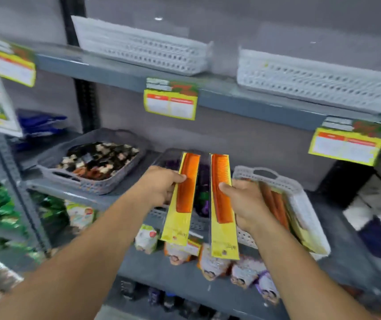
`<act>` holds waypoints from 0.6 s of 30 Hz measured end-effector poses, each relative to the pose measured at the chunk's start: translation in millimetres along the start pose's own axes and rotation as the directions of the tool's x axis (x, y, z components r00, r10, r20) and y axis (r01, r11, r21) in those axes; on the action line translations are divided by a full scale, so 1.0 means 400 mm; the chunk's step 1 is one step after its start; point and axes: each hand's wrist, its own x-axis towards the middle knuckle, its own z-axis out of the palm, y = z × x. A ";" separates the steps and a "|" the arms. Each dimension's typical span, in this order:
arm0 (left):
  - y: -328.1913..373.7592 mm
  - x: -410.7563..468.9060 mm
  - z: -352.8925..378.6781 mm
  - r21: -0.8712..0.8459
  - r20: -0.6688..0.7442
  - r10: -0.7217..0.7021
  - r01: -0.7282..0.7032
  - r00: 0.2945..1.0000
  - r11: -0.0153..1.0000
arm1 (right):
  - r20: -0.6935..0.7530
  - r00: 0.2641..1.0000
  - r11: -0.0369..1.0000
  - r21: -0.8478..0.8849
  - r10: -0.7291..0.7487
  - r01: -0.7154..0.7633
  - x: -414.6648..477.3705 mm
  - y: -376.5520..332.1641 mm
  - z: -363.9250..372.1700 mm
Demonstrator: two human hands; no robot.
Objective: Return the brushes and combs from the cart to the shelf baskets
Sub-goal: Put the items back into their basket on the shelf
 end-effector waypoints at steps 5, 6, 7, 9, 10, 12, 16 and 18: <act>-0.004 0.035 0.173 0.029 0.067 -0.019 0.017 0.998 0.999 | -0.133 0.990 0.999 0.019 0.036 -0.034 0.012 0.010 -0.140; -0.004 0.042 0.198 0.041 0.077 -0.019 0.016 0.997 0.999 | -0.152 0.987 0.999 0.019 0.048 -0.046 0.015 0.012 -0.164; -0.003 0.052 0.225 0.058 0.088 -0.025 0.020 0.996 0.998 | -0.175 0.983 0.998 0.024 0.055 -0.051 0.017 0.012 -0.191; -0.008 0.083 0.260 0.070 0.095 -0.046 0.039 0.994 0.997 | -0.206 0.977 0.999 0.016 0.044 -0.041 0.023 0.015 -0.231; -0.007 0.097 0.280 0.077 0.104 -0.054 0.046 0.993 0.996 | -0.235 0.971 0.999 0.023 0.041 -0.037 0.029 0.016 -0.255; -0.012 0.126 0.319 0.094 0.113 -0.071 0.061 0.991 0.994 | -0.312 0.949 0.999 0.031 0.043 -0.035 0.044 0.024 -0.303; -0.041 0.180 0.381 0.070 0.095 -0.068 0.061 0.993 0.996 | -0.423 0.904 0.998 0.017 0.059 -0.057 0.093 0.045 -0.393; -0.061 0.211 0.417 0.013 0.116 -0.079 0.078 0.990 0.997 | -0.472 0.880 0.997 -0.011 0.056 -0.070 0.115 0.053 -0.434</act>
